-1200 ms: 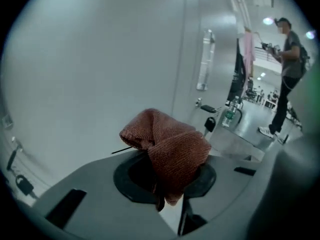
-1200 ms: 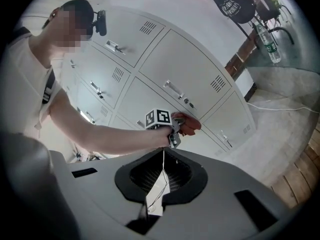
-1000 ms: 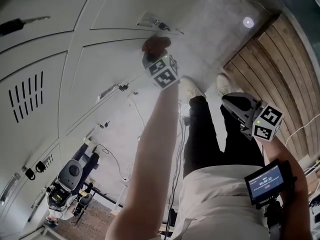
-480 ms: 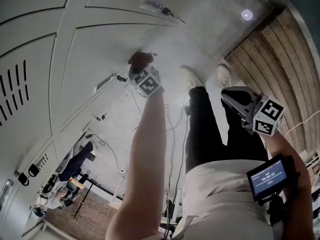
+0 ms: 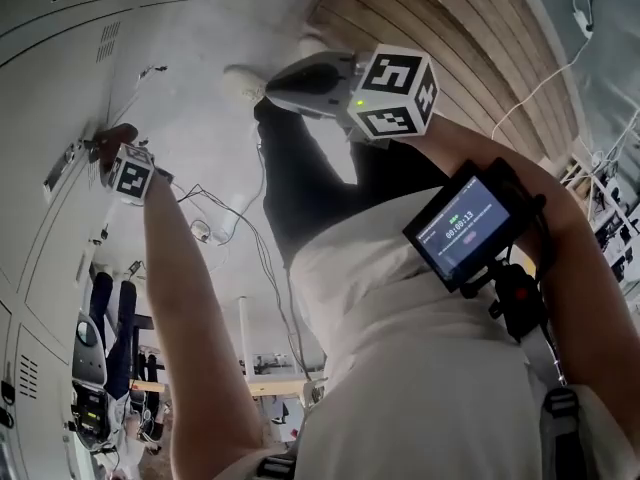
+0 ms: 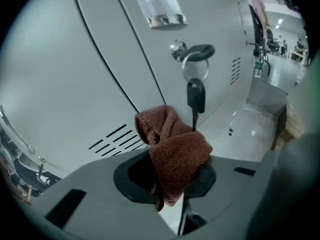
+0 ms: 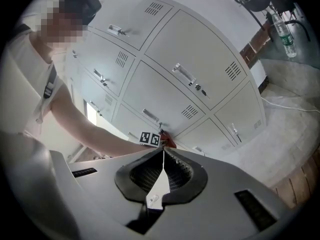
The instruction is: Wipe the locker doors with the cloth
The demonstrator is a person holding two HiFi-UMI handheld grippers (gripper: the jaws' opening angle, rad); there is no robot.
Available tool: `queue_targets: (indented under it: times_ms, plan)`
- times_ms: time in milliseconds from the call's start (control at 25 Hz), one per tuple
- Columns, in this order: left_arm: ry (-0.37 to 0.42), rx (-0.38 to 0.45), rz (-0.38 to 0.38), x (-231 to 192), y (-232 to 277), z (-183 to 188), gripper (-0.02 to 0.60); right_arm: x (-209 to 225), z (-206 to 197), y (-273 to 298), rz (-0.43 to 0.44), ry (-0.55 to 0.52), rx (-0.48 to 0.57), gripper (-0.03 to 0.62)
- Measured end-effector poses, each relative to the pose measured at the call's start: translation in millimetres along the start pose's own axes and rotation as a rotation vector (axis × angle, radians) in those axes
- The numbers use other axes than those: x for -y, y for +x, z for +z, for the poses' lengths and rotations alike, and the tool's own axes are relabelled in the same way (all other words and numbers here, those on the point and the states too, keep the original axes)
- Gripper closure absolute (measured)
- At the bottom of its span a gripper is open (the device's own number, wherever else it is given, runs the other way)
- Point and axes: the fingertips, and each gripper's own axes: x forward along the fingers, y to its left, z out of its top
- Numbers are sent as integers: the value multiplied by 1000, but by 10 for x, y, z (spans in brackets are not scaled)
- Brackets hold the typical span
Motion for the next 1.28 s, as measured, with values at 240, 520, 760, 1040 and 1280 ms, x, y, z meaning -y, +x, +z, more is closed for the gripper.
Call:
queue_targets:
  times_ms: [240, 520, 760, 1040, 1280]
  plan:
    - [-95, 60, -92, 246, -410, 90, 511, -145, 141, 102, 51, -61, -6, 576]
    - [-220, 97, -146, 212, -1006, 115, 511, -401, 226, 110, 63, -129, -49, 576]
    - [-314, 235, -83, -325, -1175, 692, 511, -483, 682, 264, 118, -266, -28, 576]
    - [-292, 478, -228, -203, -2266, 1270, 511, -675, 1077, 31, 74, -336, 43, 576]
    - [-276, 604, -295, -37, -2930, 1370, 511, -678, 1685, -126, 41, -429, 114, 576]
